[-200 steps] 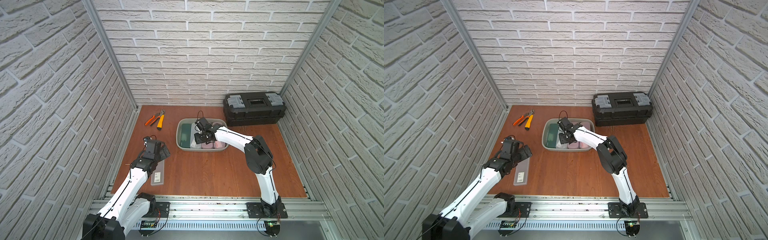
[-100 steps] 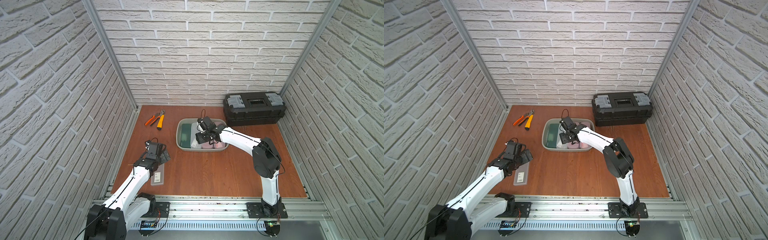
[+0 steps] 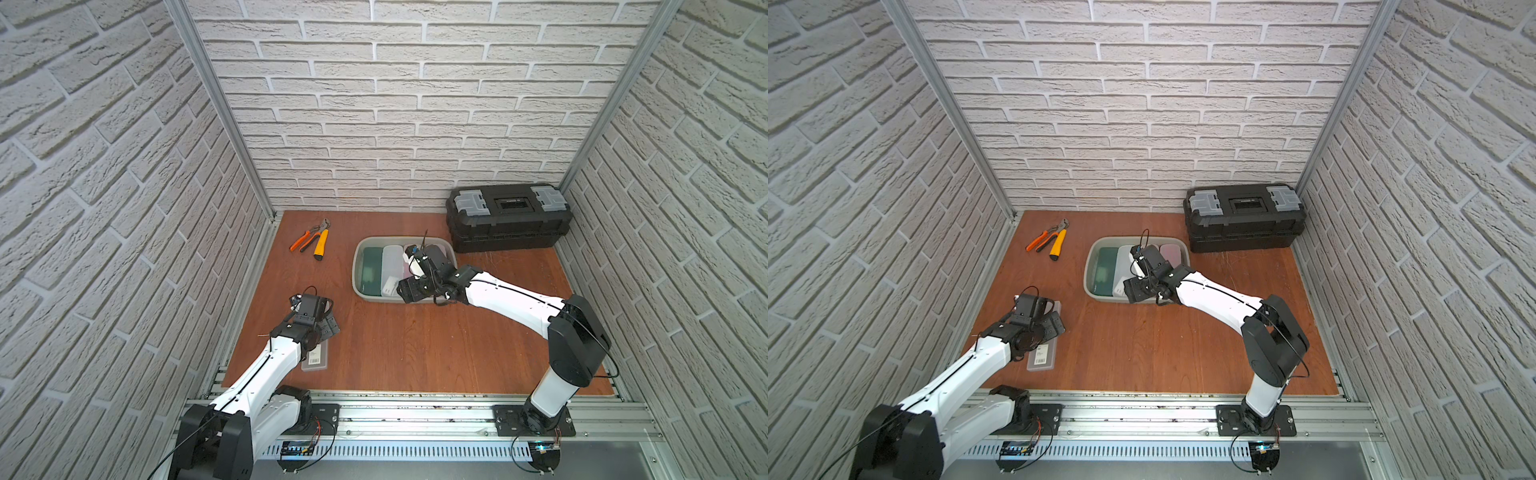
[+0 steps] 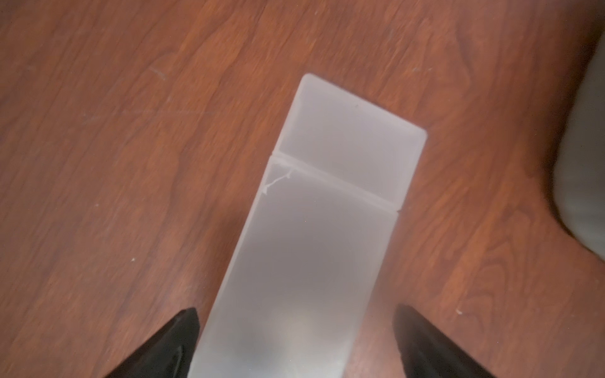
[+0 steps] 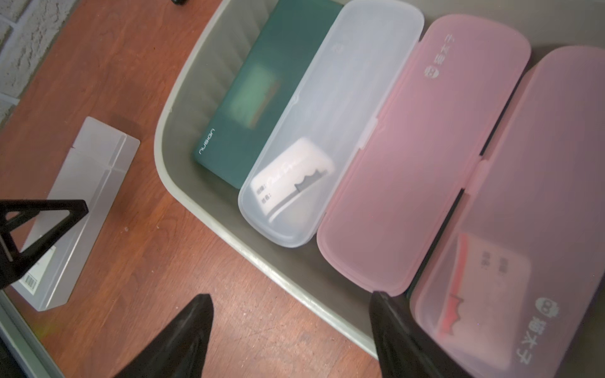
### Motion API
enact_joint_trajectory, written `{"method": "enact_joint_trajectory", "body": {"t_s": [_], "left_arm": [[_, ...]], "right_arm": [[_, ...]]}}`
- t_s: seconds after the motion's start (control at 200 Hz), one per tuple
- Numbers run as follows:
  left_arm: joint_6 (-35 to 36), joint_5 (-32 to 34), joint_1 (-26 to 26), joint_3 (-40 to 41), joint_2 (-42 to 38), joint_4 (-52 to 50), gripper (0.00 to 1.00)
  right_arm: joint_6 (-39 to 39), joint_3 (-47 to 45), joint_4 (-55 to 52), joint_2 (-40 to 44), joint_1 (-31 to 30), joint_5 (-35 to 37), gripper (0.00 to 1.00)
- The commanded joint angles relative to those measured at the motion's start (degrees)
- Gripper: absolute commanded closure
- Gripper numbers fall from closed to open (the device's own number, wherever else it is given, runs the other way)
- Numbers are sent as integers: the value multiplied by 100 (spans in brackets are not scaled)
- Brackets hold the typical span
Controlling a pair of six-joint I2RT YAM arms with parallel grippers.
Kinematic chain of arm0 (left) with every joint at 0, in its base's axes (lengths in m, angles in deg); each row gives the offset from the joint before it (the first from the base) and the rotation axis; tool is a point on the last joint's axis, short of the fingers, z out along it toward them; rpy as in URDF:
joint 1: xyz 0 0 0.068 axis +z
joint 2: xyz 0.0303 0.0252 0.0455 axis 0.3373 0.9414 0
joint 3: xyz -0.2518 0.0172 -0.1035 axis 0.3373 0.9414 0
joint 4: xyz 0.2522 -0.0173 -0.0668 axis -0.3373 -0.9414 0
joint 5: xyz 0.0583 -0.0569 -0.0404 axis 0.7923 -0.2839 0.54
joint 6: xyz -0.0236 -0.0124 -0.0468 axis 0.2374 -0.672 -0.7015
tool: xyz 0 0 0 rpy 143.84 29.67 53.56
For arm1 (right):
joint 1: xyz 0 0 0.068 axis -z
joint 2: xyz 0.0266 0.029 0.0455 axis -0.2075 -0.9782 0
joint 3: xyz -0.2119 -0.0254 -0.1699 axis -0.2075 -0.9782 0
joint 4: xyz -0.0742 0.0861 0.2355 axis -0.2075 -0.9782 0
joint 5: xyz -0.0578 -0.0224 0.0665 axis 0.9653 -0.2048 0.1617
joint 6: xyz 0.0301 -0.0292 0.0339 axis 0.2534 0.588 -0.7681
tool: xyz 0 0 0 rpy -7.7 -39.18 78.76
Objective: Put the pencil case into the storage box
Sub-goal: Pick up the pencil case from the center of the board.
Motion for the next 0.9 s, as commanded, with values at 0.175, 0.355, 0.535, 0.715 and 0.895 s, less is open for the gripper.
{"method": "enact_joint_trajectory", "body": {"t_s": [0.175, 0.355, 0.535, 0.715, 0.895], "left_arm": [[-337, 73, -290, -80, 156, -694, 2], [-595, 339, -784, -83, 345, -904, 2], [-621, 137, -848, 151, 211, -670, 1], [-567, -20, -859, 224, 186, -564, 2], [-591, 11, -913, 207, 412, -511, 6]], "right_arm": [[111, -382, 301, 429, -37, -2, 19], [119, -483, 326, 508, -37, -48, 19], [160, -597, 295, 627, -51, -22, 19], [143, -659, 292, 635, -52, -4, 19], [108, -677, 327, 619, -51, -13, 19]]}}
